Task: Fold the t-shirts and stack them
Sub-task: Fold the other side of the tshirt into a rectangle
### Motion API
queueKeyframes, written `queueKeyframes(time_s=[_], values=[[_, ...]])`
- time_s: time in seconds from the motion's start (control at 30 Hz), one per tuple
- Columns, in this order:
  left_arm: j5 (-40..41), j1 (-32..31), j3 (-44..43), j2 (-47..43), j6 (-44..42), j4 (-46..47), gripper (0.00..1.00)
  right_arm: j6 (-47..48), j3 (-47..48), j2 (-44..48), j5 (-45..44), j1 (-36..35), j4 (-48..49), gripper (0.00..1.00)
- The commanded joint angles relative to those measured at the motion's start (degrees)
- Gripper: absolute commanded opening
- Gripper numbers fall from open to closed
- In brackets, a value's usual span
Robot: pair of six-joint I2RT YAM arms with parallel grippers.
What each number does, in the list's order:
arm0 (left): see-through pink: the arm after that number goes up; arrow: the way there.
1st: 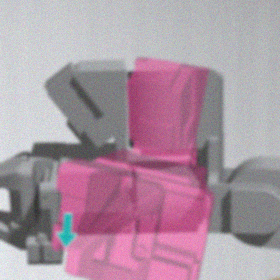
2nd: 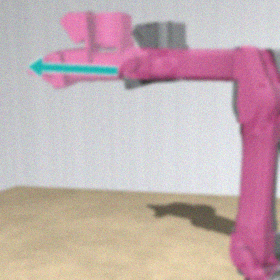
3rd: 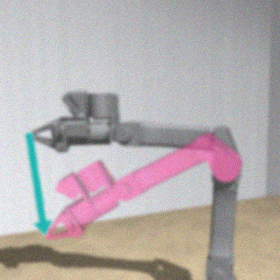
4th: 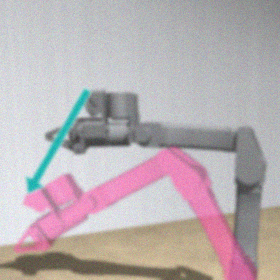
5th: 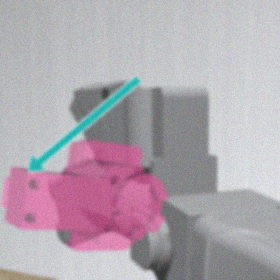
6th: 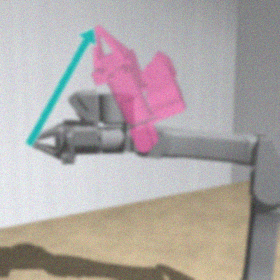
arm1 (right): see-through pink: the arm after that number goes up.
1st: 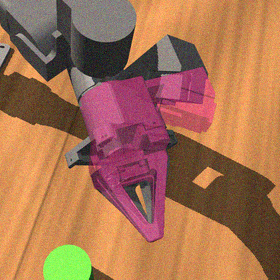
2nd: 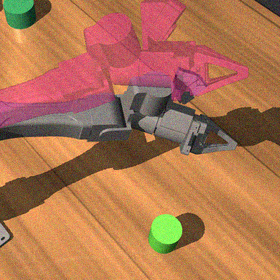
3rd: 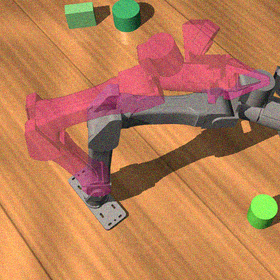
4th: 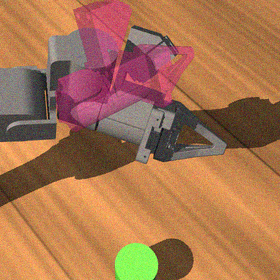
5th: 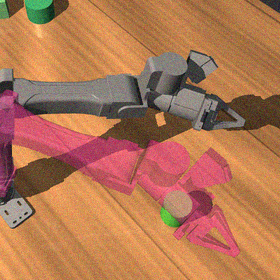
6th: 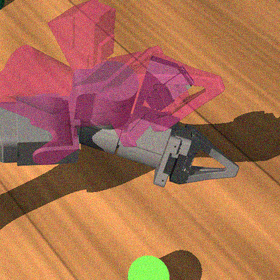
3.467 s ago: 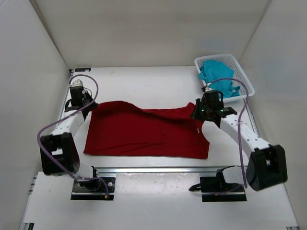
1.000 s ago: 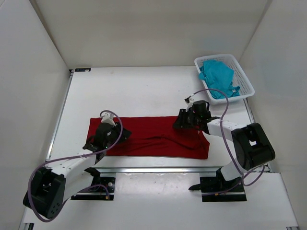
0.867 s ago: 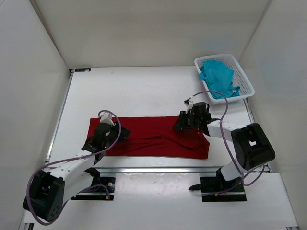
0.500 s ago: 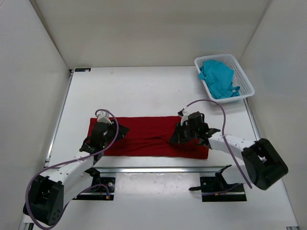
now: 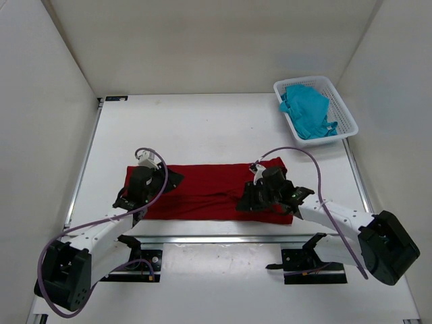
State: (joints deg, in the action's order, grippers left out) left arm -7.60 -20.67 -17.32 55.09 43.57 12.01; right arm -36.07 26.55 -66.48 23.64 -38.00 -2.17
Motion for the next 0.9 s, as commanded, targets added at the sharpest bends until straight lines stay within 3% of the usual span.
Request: queueKeyframes(time_s=[0.0, 0.13, 0.2, 0.3, 0.37, 0.47, 0.87], values=[[-1.5, 0.9, -3.2, 0.3, -0.3, 0.6, 0.38, 3.5, 5.4, 3.8, -2.4, 0.1, -6.6, 0.24], [-0.7, -0.2, -4.4, 1.4, -0.9, 0.5, 0.38, 5.0, 5.0, 7.4, -10.0, 11.1, -7.9, 0.27], [-0.3, -1.1, -4.5, 2.6, -0.4, 2.0, 0.38, 5.4, 4.1, 4.6, -8.4, 17.1, -5.7, 0.23], [-0.1, -2.6, -4.5, 4.2, -0.2, 2.1, 0.38, 7.2, 7.0, -3.9, -5.2, 22.5, -3.2, 0.06], [-0.5, -3.1, -4.5, 4.1, -0.5, 2.2, 0.38, 8.9, 9.6, -9.8, -5.2, 22.3, -3.0, 0.00], [0.1, -3.0, -4.5, 4.1, -0.8, 1.3, 0.38, 11.0, 13.1, -13.7, -3.3, 21.1, -4.9, 0.00], [-0.7, -3.2, -3.9, 3.7, -1.1, 1.7, 0.38, 15.9, 11.3, -17.2, 1.8, 14.8, -9.9, 0.00]])
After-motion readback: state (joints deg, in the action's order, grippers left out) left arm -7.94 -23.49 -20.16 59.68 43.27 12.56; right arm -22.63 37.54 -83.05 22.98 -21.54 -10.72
